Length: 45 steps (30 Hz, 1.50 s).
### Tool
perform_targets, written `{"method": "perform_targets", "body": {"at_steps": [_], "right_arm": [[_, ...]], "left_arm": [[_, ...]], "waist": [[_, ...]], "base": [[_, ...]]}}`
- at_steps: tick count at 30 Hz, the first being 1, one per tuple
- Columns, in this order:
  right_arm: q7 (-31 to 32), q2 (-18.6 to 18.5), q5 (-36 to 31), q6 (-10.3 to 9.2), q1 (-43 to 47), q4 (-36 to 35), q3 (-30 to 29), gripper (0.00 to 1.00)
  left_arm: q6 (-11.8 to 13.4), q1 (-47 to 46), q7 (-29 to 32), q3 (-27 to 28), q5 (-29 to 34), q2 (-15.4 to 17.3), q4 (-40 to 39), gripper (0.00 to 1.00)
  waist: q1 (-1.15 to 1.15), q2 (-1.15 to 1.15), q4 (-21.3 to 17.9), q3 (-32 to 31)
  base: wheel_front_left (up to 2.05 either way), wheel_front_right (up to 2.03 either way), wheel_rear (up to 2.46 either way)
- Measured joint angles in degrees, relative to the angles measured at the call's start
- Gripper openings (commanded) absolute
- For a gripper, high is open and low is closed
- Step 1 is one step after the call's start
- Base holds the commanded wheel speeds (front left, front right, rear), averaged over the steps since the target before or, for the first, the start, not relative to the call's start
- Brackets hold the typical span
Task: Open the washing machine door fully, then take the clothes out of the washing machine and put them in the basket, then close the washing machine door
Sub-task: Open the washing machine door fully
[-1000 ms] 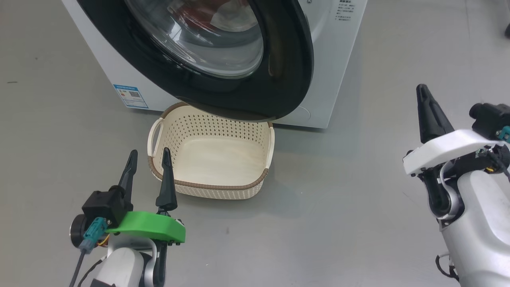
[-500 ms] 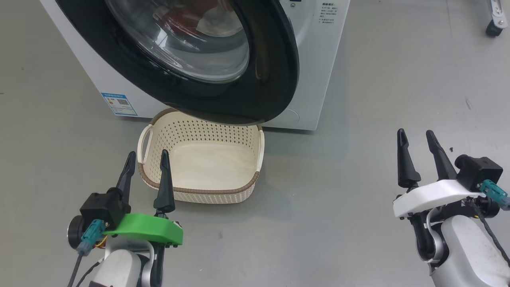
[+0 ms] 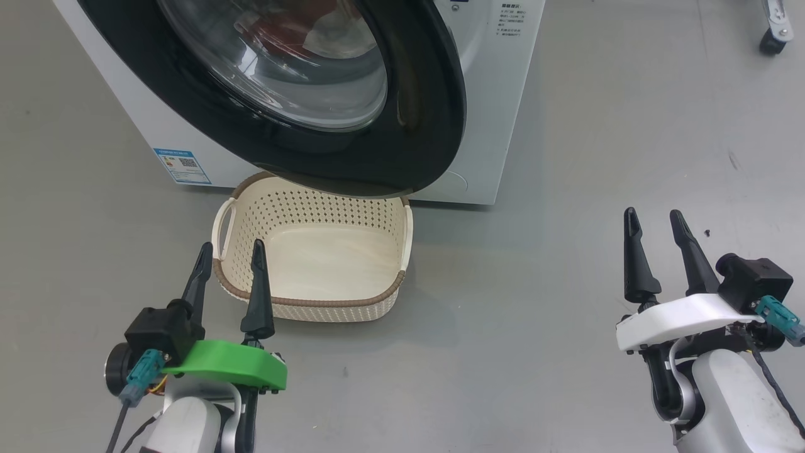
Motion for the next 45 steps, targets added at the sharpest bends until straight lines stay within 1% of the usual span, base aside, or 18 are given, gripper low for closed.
{"method": "perform_targets", "body": {"at_steps": [3,45], "right_arm": [[-0.05,0.26,-0.01,-0.41,0.49,-0.36,-0.1,1.0],[-0.47,1.24,-2.0,-0.35,3.2,-3.61,-2.54,1.0]], "left_arm": [[-0.18,0.03,0.0,0.01,0.0,0.0,0.02,1.0],[-0.88,0.46,0.0,-0.22,0.0,0.0,0.57,1.0]], "waist": [[0.0,0.0,-0.04,0.03],[0.0,0.0,0.31,0.38]], "base": [[0.0,0.0,0.0],[0.0,0.0,0.0]]}}
